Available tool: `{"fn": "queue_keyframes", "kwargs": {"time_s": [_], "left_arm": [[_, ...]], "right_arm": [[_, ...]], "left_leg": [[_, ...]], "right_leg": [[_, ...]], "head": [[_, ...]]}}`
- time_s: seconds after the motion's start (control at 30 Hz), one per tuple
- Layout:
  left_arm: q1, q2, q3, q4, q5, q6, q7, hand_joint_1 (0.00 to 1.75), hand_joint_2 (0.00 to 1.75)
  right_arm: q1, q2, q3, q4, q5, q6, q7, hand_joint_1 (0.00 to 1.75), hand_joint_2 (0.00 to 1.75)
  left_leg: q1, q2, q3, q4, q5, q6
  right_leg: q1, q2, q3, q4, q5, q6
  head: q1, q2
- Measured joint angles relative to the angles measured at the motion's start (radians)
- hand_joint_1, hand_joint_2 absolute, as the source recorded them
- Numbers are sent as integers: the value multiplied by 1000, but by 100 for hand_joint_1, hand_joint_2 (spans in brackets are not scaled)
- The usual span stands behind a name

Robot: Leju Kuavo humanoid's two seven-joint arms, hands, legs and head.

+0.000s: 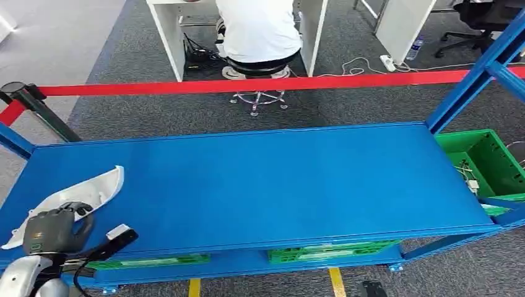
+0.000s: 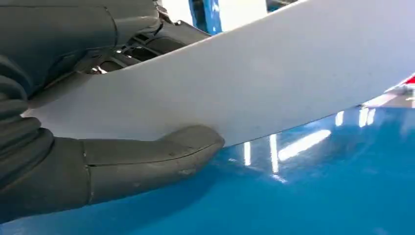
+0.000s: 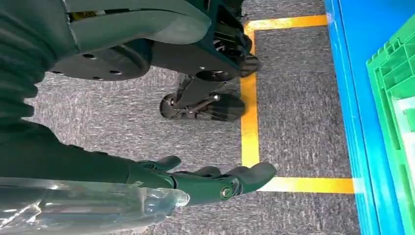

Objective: Take the parts from the cabinet and place them on the table.

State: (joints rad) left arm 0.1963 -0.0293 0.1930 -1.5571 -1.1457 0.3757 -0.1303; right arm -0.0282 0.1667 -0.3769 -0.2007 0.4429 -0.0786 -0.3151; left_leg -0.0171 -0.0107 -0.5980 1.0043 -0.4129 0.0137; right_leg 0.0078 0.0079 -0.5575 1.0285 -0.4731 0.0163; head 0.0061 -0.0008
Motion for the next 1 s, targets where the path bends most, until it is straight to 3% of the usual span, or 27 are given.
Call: {"fn": "queue_keyframes", "kwargs": {"time_s": [0.1,0.27,0.3,0.33,0.37,0.43,0.47,0.5,0.53,0.57,0.6,0.63,0.67,0.7,0.77,0.8,0.83,0.87,0.93,0.97,1.0], "left_arm": [[38,-20,-3,-36,37,31,-62,175,175],[117,-69,-45,-149,55,103,-128,175,175],[127,-77,-58,-166,51,116,-131,175,175],[135,-84,-69,-182,47,124,-133,175,175],[141,-89,-79,-194,46,129,-133,175,175],[154,-96,-90,-209,44,131,-133,175,175],[159,-98,-95,-213,43,133,-134,175,175],[163,-100,-102,-216,42,137,-136,175,175],[167,-103,-107,-220,42,142,-139,175,175],[172,-105,-109,-225,41,148,-142,175,175],[177,-108,-114,-230,39,157,-148,175,175],[182,-110,-120,-236,40,167,-153,175,175],[188,-111,-126,-245,40,178,-157,175,175],[193,-115,-133,-252,42,192,-165,175,175],[207,-123,-146,-261,48,229,-181,175,175],[216,-127,-154,-263,51,248,-189,175,175],[226,-129,-160,-265,56,265,-196,175,175],[234,-132,-167,-267,63,282,-207,175,175],[237,-140,-181,-268,83,309,-237,175,175],[238,-149,-183,-268,96,315,-264,175,175],[241,-162,-182,-269,105,318,-294,175,175]], "right_arm": [[2,1,-1,0,-2,-22,-17,0,175],[7,8,-6,0,2,-21,-55,0,175],[7,8,-6,0,6,-12,-67,0,175],[9,8,-6,0,6,-9,-73,0,175],[10,8,-5,0,9,-5,-76,0,175],[10,8,-6,0,9,-1,-80,0,175],[12,8,-6,0,9,4,-86,0,175],[13,8,-6,0,9,5,-91,0,175],[14,8,-6,0,9,9,-96,0,175],[14,8,-8,0,9,14,-100,0,175],[12,8,-8,0,9,17,-105,0,175],[10,8,-9,0,8,16,-104,0,175],[7,13,-9,0,8,8,-103,0,175],[8,15,-10,0,10,-15,-98,0,175],[8,15,-11,0,22,-74,-80,0,175],[10,16,-12,0,28,-105,-71,0,175],[8,17,-12,0,30,-113,-67,0,175],[7,17,-15,0,30,-122,-65,0,175],[7,17,-17,0,34,-141,-64,0,175],[7,17,-18,0,40,-150,-63,0,175],[8,17,-19,0,43,-161,-61,0,175]], "left_leg": [[0,0,-1,1,-1,1],[-7,0,-2,3,2,20],[0,3,2,-17,12,24],[3,7,5,-24,17,25],[6,7,4,-26,20,29],[7,9,-3,-26,24,29],[8,10,-7,-25,26,27],[10,10,-11,-25,30,24],[13,10,-14,-24,33,19],[17,10,-18,-23,36,13],[23,10,-22,-21,40,7],[26,9,-26,-15,44,-1],[22,7,-33,-14,49,-9],[19,7,-33,-12,55,-15],[21,6,-36,-13,68,-23],[23,6,-37,-13,71,-27],[25,7,-44,-5,48,-33],[24,8,-56,34,-10,-37],[25,8,-101,181,-123,-42],[24,8,-120,259,-159,-42],[24,8,-122,300,-167,-40]], "right_leg": [[-1,0,0,-1,0,1],[-8,1,2,-8,9,18],[-4,2,2,-6,7,20],[-5,0,-11,7,-15,24],[-5,0,-24,50,-55,28],[-12,-1,-86,215,-145,38],[-14,-1,-107,276,-170,42],[-17,-1,-110,295,-167,45],[-20,-1,-89,266,-142,49],[-22,-2,-47,199,-106,53],[-27,-3,14,93,-62,59],[-33,-2,68,-3,-48,69],[-24,10,84,-13,-51,61],[-26,15,70,-8,-42,45],[-24,17,51,-3,-45,34],[-26,17,44,-3,-39,21],[-28,15,38,-5,-30,7],[-27,16,28,-5,-22,-2],[-26,18,12,-3,-1,-8],[-25,18,-3,-3,10,-9],[-24,20,-18,-2,20,-9]], "head": [[0,0],[-1,0],[-1,0],[1,0],[3,0],[3,0],[3,0],[3,0],[3,0],[3,0],[3,0],[3,0],[7,0],[2,0],[2,0],[3,0],[2,0],[-1,0],[-5,0],[-5,0],[-5,0]]}}
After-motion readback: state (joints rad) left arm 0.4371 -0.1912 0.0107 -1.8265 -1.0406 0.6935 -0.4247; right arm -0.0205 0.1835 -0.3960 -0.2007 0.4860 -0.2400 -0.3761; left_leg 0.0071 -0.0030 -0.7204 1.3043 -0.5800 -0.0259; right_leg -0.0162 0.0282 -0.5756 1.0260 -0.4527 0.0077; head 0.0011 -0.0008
